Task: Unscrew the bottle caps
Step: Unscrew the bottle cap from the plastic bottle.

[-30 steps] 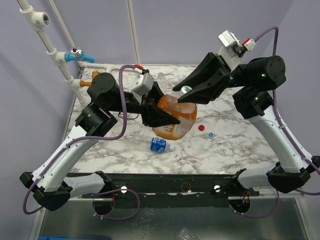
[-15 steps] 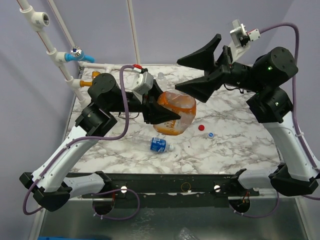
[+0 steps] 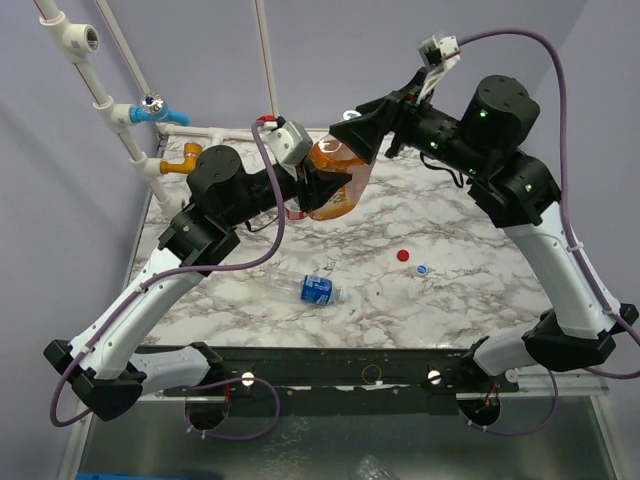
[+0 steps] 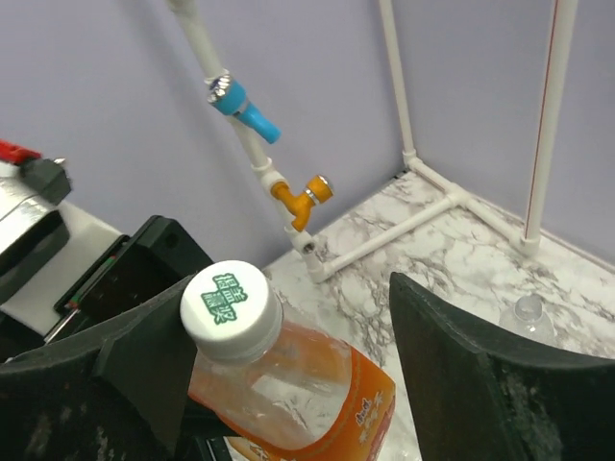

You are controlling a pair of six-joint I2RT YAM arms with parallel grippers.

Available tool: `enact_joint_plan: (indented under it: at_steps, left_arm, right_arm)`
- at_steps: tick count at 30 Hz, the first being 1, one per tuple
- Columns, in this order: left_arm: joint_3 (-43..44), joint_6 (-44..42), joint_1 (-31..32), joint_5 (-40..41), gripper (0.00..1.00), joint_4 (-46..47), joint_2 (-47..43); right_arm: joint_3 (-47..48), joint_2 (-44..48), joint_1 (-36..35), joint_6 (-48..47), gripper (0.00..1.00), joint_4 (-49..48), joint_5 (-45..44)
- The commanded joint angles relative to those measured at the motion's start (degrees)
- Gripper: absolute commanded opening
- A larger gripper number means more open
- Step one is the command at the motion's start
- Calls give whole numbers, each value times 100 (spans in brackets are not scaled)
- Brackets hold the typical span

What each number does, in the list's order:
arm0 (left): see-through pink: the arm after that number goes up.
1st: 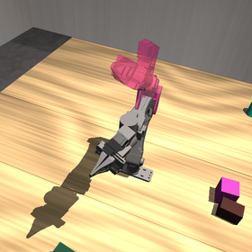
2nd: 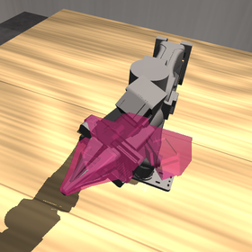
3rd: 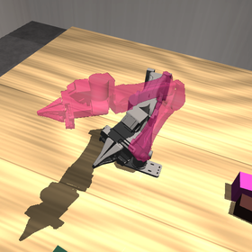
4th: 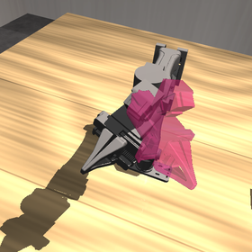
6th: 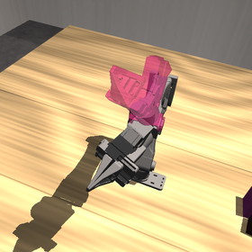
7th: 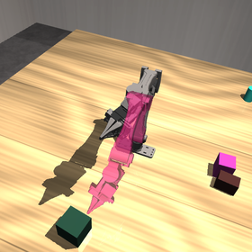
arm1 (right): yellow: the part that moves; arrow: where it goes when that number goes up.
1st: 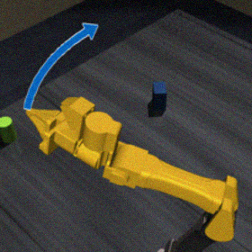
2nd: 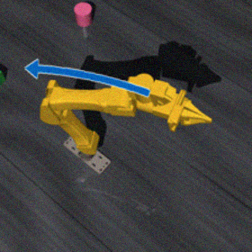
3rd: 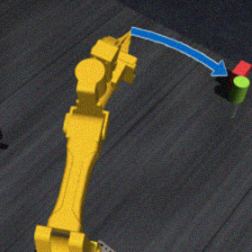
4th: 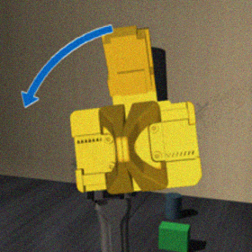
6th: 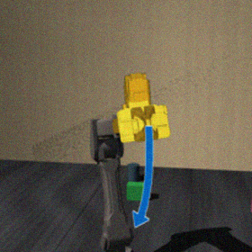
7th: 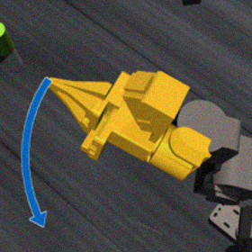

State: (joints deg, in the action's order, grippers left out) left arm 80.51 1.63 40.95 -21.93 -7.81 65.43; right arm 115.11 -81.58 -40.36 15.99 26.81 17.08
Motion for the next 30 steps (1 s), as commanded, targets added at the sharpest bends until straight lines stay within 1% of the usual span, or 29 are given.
enact_joint_plan:
  at_steps: [1, 3, 6, 7, 8, 12, 13, 15, 20, 21, 22, 23, 25, 27, 29, 30]
  left_arm:
    - [-17, -136, -9, 445, 16, 113, 88]
    - [-18, -135, -15, 433, 16, 113, 100]
    - [-36, -132, -8, 427, 16, 113, 102]
    - [-42, -136, -10, 420, 16, 113, 101]
    - [-51, -136, -13, 416, 16, 113, 102]
    - [-95, -136, -11, 426, 15, 113, 68]
    - [-105, -130, -12, 427, 15, 113, 55]
    - [-123, -130, -12, 414, 15, 118, 45]
    - [-174, -136, -9, 382, 15, 114, 20]
    - [-183, -136, -12, 362, 15, 120, 14]
    - [-188, -136, -8, 342, 15, 114, 3]
    - [-188, -136, -8, 303, 15, 112, -4]
    - [-164, -67, -8, 149, 15, 113, -16]
    - [-120, 74, -9, -214, 15, 113, -38]
    - [-29, 288, -30, -889, 14, 113, -48]
    - [33, 390, -47, -1372, 14, 114, -56]
  right_arm:
    - [78, -104, -204, -256, 75, 45, -750]
    - [-19, -87, -240, -261, 71, -237, -774]
    - [-26, -166, -277, -271, 66, -411, -769]
    - [-6, -205, -288, -280, 63, -436, -772]
    - [2, -238, -304, -288, 59, -458, -790]
    - [-6, -272, -329, -333, 39, -506, -819]
    - [3, -269, -327, -333, 36, -510, -838]
    - [-23, -234, -331, -330, 30, -556, -835]
    - [-2, -193, -330, -325, 23, -633, -696]
    - [3, -184, -331, -342, 18, -646, -643]
    - [3, -171, -331, -342, 11, -665, -591]
    - [-5, -152, -332, -335, 1, -683, -540]
    - [-6, -116, -327, -319, 1, -706, -358]
    - [-4, -89, -332, -324, 1, -712, -30]
    - [-57, -37, -330, -348, 1, -747, 507]
    - [-139, 21, -324, -405, 1, -831, 1008]
